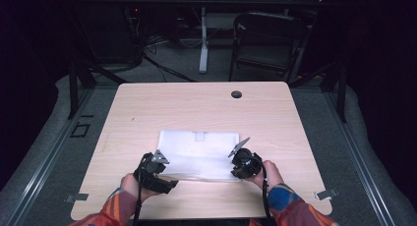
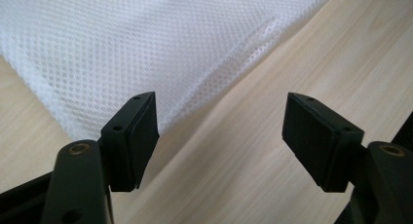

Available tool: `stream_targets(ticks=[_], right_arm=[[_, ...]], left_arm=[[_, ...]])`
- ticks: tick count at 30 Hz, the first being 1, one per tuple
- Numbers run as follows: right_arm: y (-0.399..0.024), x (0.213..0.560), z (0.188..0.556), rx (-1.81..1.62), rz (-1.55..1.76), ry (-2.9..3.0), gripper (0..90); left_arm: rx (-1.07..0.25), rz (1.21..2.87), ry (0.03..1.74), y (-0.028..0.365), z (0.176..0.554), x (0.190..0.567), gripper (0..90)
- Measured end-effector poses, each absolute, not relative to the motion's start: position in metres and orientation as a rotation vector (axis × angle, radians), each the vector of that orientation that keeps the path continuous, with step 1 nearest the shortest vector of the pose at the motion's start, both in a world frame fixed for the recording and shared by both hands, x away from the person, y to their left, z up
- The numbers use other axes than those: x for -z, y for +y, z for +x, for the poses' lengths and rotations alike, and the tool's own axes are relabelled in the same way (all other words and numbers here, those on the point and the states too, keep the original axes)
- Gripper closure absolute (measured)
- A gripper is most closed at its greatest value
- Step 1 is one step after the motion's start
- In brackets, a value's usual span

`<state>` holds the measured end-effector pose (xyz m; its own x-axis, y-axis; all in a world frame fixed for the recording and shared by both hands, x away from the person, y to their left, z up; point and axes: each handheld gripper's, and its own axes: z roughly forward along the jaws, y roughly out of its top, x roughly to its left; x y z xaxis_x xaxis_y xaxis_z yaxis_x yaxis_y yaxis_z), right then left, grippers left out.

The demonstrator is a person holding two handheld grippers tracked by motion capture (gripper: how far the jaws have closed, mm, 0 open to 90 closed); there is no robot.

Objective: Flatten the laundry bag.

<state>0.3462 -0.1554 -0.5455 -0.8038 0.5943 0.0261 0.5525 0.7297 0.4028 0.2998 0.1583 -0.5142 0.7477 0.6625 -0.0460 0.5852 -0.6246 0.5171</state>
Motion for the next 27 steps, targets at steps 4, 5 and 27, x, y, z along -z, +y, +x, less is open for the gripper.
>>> stream_targets(ticks=[4,5,27], right_arm=[[-0.157,0.540,0.346,-0.627,0.957,2.816,63.2],[-0.159,0.537,0.347,-0.639,0.981,2.809,55.6],[-0.172,0.523,0.345,-0.762,1.096,2.762,17.3]], left_arm=[[-0.253,2.420,0.931,0.156,0.304,0.511,23.3],[-0.256,2.412,0.917,0.154,0.309,0.510,21.0],[-0.164,2.549,0.719,0.117,0.350,0.534,25.3]])
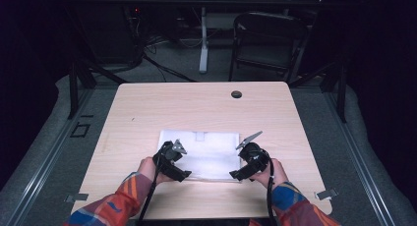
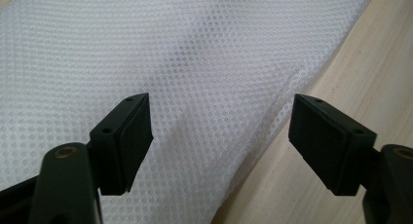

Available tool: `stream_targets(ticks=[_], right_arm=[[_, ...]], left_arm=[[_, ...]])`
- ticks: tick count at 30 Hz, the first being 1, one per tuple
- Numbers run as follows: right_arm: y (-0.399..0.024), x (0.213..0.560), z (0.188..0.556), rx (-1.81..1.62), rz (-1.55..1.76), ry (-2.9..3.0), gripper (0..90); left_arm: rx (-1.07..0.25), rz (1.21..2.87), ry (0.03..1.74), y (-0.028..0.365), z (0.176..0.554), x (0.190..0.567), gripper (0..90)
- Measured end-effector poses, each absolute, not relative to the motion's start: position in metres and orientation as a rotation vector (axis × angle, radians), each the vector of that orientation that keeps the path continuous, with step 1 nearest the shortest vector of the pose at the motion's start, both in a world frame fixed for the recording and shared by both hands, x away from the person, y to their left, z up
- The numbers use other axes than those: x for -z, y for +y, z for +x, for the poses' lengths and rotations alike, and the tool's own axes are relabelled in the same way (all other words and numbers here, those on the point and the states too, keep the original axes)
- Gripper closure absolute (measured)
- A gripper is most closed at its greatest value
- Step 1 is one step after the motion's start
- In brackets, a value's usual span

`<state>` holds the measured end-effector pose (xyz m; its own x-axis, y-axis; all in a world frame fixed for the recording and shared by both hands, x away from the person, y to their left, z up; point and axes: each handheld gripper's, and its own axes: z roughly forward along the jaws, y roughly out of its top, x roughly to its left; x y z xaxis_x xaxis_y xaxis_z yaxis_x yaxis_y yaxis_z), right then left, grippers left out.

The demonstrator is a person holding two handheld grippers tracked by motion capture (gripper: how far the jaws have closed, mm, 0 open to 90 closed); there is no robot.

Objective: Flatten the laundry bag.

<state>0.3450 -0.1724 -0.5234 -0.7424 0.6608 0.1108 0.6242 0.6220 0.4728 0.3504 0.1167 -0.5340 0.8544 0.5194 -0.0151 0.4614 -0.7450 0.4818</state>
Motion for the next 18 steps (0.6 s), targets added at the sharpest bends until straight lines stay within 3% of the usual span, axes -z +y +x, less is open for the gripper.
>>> stream_targets(ticks=[18], right_arm=[[-0.173,0.526,0.347,-0.741,1.107,2.779,20.4]], left_arm=[[-0.127,2.693,0.550,0.086,0.347,0.552,53.0]])
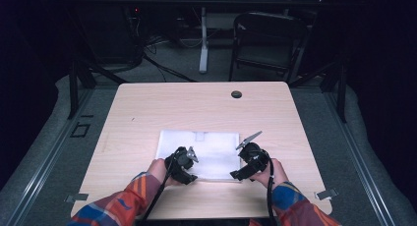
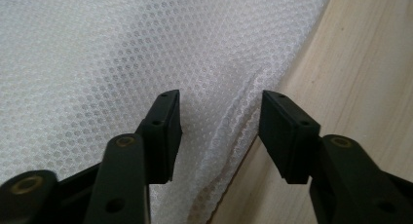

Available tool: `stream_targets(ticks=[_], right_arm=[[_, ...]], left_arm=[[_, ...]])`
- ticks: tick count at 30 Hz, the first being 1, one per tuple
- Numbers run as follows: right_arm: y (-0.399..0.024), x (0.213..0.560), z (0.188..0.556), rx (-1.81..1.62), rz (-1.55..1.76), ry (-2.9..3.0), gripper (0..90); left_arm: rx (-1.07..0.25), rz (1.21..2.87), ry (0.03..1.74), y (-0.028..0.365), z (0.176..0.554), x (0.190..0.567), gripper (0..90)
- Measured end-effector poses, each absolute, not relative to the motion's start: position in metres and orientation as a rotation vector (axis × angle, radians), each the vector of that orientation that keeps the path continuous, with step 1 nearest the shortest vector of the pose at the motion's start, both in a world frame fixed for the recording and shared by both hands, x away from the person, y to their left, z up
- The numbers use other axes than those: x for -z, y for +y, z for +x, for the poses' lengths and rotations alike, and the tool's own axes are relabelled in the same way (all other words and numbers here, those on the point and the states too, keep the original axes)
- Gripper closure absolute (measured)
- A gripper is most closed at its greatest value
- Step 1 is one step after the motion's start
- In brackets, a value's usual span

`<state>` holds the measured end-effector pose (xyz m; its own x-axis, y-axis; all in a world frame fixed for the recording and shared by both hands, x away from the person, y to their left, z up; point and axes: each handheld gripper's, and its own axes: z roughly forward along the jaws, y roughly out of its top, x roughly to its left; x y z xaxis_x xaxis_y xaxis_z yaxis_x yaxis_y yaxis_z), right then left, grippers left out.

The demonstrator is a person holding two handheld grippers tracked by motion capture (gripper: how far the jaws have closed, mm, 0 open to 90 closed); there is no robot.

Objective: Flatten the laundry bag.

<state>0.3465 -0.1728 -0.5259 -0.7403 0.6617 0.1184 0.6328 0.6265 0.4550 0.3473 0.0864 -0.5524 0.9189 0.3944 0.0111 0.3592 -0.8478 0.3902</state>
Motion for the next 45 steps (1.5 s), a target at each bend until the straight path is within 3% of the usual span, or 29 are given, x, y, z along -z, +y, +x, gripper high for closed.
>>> stream_targets(ticks=[11,33,39,45], right_arm=[[-0.1721,0.5270,0.3462,-0.734,1.105,2.785,23.0],[-0.1715,0.5275,0.3456,-0.730,1.101,2.801,23.8],[-0.1711,0.5283,0.3455,-0.727,1.101,2.800,23.8],[-0.1708,0.5280,0.3450,-0.731,1.100,2.794,24.1]], left_arm=[[-0.138,2.676,0.531,0.0830,0.3439,0.5530,70.2],[-0.080,2.641,0.523,0.0877,0.3465,0.5477,67.8],[-0.116,2.649,0.515,0.0867,0.3448,0.5487,81.5],[-0.135,2.628,0.524,0.0881,0.3446,0.5467,86.7]])
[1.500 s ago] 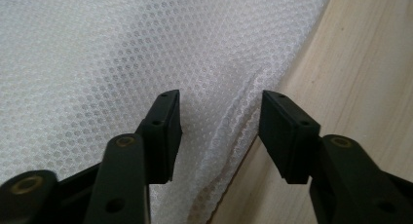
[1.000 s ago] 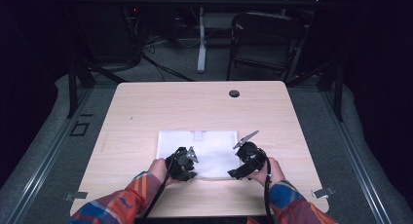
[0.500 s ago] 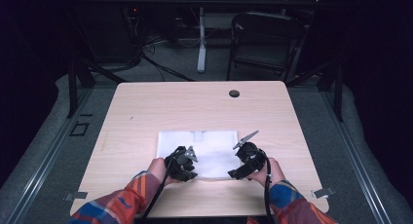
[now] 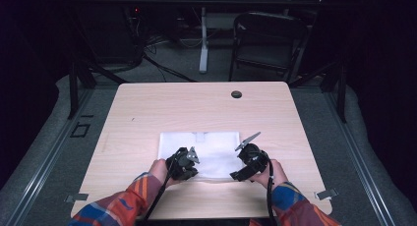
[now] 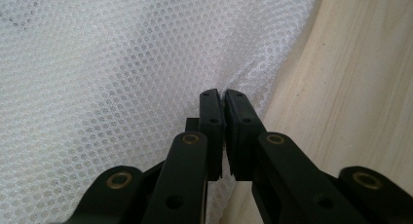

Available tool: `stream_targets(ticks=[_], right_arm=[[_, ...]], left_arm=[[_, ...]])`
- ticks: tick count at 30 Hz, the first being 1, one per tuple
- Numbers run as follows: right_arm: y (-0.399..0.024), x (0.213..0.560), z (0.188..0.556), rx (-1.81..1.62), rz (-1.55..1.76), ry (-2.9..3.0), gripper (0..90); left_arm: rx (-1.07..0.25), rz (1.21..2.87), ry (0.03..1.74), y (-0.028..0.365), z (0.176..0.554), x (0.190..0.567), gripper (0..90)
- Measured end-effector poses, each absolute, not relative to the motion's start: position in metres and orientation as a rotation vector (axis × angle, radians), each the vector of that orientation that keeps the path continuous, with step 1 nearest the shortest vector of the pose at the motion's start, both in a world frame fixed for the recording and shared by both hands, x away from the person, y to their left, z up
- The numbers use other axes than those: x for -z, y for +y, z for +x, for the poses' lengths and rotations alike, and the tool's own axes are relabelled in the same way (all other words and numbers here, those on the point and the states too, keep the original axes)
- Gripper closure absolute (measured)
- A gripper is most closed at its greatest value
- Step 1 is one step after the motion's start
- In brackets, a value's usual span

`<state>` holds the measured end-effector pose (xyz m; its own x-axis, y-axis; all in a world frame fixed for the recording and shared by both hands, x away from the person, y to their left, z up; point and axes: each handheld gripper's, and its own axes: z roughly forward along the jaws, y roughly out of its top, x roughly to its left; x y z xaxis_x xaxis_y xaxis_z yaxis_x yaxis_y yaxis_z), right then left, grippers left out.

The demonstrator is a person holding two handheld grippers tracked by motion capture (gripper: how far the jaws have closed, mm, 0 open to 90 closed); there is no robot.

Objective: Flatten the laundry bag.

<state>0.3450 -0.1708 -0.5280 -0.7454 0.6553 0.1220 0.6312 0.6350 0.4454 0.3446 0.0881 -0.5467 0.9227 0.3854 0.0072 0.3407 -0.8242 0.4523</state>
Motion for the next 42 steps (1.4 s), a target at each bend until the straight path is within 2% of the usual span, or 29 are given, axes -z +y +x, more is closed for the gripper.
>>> stream_targets(ticks=[2,3,6,9,10,11,12,13,15,16,18,19,21,23,24,42], right_arm=[[-0.171,0.527,0.344,-0.729,1.093,2.796,25.0],[-0.169,0.526,0.343,-0.736,1.079,2.805,30.1],[-0.167,0.525,0.341,-0.740,1.059,2.817,33.6],[-0.163,0.525,0.337,-0.748,1.033,2.826,41.9],[-0.159,0.525,0.334,-0.755,1.009,2.827,51.1],[-0.159,0.525,0.334,-0.755,1.009,2.827,51.1],[-0.156,0.524,0.332,-0.750,0.980,2.834,58.4],[-0.156,0.524,0.332,-0.750,0.980,2.834,58.4],[-0.148,0.525,0.328,-0.758,0.934,2.841,69.6],[-0.148,0.525,0.328,-0.758,0.934,2.841,69.6],[-0.139,0.527,0.323,-0.749,0.888,2.849,79.3],[-0.139,0.527,0.323,-0.749,0.888,2.849,79.3],[-0.130,0.530,0.319,-0.723,0.834,2.850,86.2],[-0.126,0.532,0.319,-0.719,0.817,2.849,86.9],[-0.121,0.535,0.319,-0.703,0.794,2.839,90.0],[-0.109,0.554,0.333,-0.674,0.781,2.734,90.0]], left_arm=[[-0.144,2.617,0.528,0.089,0.345,0.546,87.1],[-0.147,2.616,0.527,0.089,0.345,0.545,87.0],[-0.151,2.616,0.529,0.089,0.345,0.545,87.0],[-0.160,2.611,0.534,0.089,0.345,0.545,87.0],[-0.160,2.609,0.535,0.089,0.345,0.544,87.1],[-0.166,2.605,0.536,0.090,0.345,0.544,87.1],[-0.166,2.574,0.544,0.091,0.345,0.542,87.1],[-0.166,2.574,0.544,0.091,0.345,0.542,87.1],[-0.175,2.550,0.558,0.093,0.345,0.540,87.1],[-0.182,2.544,0.559,0.093,0.345,0.539,87.1],[-0.192,2.543,0.558,0.094,0.345,0.537,87.3],[-0.200,2.541,0.557,0.094,0.345,0.537,87.3],[-0.213,2.528,0.558,0.094,0.344,0.536,87.4],[-0.226,2.517,0.560,0.094,0.344,0.534,87.5],[-0.233,2.510,0.564,0.094,0.344,0.534,87.5],[-0.265,2.477,0.559,0.096,0.343,0.528,88.1]])
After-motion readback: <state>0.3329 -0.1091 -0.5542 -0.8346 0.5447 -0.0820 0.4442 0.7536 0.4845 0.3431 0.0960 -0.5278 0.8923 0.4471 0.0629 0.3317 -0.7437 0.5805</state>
